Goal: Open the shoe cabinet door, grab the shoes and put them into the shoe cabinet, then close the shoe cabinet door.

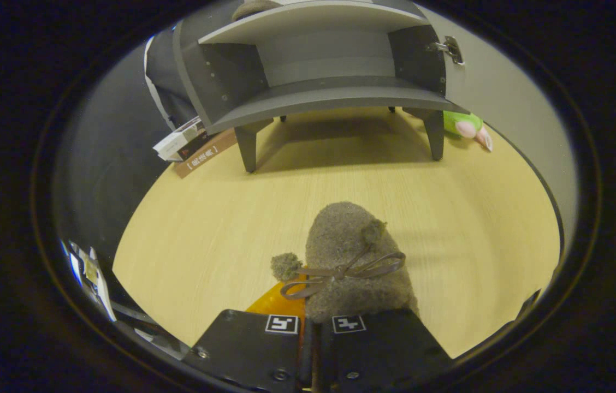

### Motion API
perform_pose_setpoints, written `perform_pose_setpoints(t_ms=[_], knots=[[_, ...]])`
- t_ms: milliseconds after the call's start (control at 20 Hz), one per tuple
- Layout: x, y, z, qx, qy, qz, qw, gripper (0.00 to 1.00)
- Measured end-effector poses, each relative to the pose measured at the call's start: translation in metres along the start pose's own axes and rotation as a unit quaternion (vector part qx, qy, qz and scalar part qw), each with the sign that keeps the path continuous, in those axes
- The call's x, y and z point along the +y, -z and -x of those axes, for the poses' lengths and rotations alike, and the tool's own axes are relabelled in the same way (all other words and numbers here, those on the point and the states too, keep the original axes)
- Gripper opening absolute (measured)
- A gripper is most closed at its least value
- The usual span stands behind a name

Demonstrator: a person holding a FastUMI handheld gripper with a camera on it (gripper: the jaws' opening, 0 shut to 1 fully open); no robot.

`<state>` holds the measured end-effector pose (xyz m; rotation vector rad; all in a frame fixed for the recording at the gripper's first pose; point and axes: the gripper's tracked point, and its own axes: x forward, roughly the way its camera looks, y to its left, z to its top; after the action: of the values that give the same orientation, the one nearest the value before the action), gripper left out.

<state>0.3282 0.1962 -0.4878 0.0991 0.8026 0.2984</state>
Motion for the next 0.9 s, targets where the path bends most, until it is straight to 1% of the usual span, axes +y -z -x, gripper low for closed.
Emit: perform_pose_setpoints(t_ms=[150,300,400,650,800,900], knots=[[0.001,-0.014,0.037,-0.022,0.006,0.011,1.000,0.08],[0.008,-0.033,0.072,-0.046,-0.003,0.006,0.999,0.08],[0.012,-0.047,0.095,-0.062,-0.002,0.014,0.998,0.08],[0.027,-0.104,0.147,-0.125,-0.002,0.027,0.992,0.08],[0.035,-0.144,0.177,-0.168,0.004,0.051,0.984,0.08],[0.043,-0.169,0.190,-0.191,0.000,0.055,0.980,0.08]])
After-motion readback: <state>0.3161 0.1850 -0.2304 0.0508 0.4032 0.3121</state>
